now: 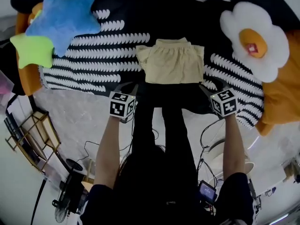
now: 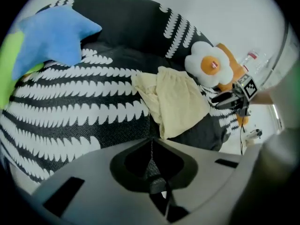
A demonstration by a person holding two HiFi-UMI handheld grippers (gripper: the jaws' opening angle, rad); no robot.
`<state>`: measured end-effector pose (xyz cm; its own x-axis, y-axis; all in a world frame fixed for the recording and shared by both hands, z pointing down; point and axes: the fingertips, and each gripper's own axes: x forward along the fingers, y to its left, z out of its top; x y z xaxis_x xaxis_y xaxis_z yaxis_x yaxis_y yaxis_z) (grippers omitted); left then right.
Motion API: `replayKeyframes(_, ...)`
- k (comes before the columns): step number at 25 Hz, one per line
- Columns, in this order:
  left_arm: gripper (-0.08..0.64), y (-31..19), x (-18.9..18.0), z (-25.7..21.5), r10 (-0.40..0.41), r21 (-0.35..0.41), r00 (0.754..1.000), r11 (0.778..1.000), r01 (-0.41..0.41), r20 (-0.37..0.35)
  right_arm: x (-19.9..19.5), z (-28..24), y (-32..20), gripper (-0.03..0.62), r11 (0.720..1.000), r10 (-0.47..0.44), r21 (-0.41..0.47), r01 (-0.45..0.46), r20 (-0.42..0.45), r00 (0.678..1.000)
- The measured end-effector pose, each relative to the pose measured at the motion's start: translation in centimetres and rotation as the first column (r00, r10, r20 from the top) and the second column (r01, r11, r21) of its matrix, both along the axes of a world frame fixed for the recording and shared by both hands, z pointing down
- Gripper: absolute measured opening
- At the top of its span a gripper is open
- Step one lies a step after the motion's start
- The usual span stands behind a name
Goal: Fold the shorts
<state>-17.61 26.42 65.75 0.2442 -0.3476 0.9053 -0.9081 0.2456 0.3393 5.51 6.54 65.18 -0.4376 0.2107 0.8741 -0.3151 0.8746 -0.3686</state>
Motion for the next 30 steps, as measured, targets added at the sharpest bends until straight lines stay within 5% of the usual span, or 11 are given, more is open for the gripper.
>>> replayKeyframes(6,0.078,-2.8,0.9,-7.0,-0.083,0.142,0.997,0.986,0.082,0.003,-0.7,-7.7,-0.4,0.285,0.973,0.203,0.092,-0.213,0.112,0.973)
replayKeyframes(13,0.098,-8.1,0.7,-17.6,-0.146,0.369,0.989,0.919,0.14,-0.012,-4.2,-17.8,0.0,0.284,0.923,0.28,0.197,-0.332,0.248,0.927)
replayKeyframes(27,0.114,-6.3,2.2,-33.4,0.017,0.556,0.996,0.829,-0.062,0.086,-5.3,-32.1,4.5,0.279,0.82,0.357,0.332,-0.467,0.342,0.869)
replayKeyframes(30,0.129,-6.3,2.3,-35.7,0.023,0.605,0.999,0.795,-0.046,0.046,-5.1,-34.5,4.6,0.278,0.779,0.42,0.308,-0.547,0.391,0.819)
